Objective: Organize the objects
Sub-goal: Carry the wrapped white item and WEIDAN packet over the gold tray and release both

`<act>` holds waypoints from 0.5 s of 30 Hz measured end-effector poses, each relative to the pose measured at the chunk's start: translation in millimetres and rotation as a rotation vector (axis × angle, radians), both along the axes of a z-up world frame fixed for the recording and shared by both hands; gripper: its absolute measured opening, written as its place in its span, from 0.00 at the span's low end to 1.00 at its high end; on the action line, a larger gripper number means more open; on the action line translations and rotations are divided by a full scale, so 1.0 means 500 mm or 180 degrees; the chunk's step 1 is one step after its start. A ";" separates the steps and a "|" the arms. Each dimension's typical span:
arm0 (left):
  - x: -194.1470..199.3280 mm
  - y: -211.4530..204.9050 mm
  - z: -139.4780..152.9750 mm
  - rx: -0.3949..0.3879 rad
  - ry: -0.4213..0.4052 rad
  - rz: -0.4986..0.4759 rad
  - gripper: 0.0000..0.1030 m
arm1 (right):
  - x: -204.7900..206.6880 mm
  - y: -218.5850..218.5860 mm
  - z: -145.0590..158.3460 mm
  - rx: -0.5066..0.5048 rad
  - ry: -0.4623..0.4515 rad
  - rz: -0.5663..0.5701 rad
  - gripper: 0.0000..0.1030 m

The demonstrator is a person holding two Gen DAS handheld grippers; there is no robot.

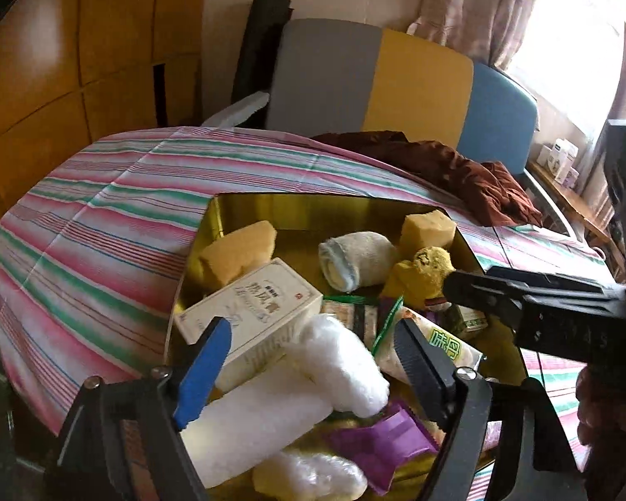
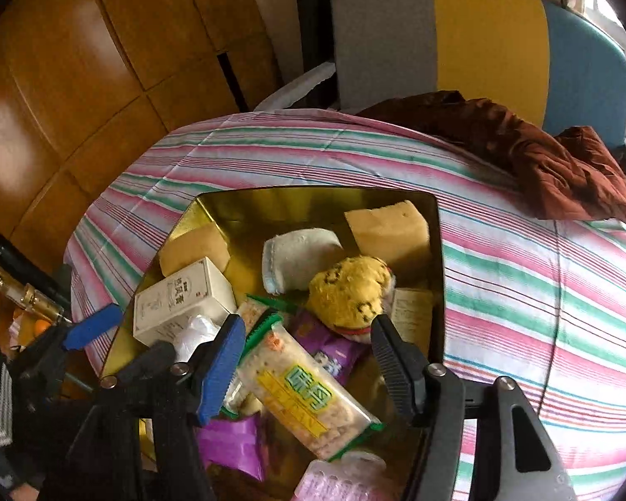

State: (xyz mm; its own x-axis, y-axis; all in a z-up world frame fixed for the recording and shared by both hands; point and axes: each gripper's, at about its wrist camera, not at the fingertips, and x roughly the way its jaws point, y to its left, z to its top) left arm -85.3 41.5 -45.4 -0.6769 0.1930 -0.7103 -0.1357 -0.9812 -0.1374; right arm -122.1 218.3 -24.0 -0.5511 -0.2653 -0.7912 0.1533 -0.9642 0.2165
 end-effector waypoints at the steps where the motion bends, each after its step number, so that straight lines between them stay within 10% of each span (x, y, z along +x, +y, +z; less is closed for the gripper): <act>1: 0.003 -0.002 0.003 -0.0015 0.0015 0.0020 0.81 | 0.005 0.003 0.002 0.0008 0.0010 -0.0019 0.62; 15: 0.078 -0.011 0.079 -0.0197 0.0400 0.0212 1.00 | 0.123 -0.009 0.025 0.0458 0.0329 -0.0240 0.72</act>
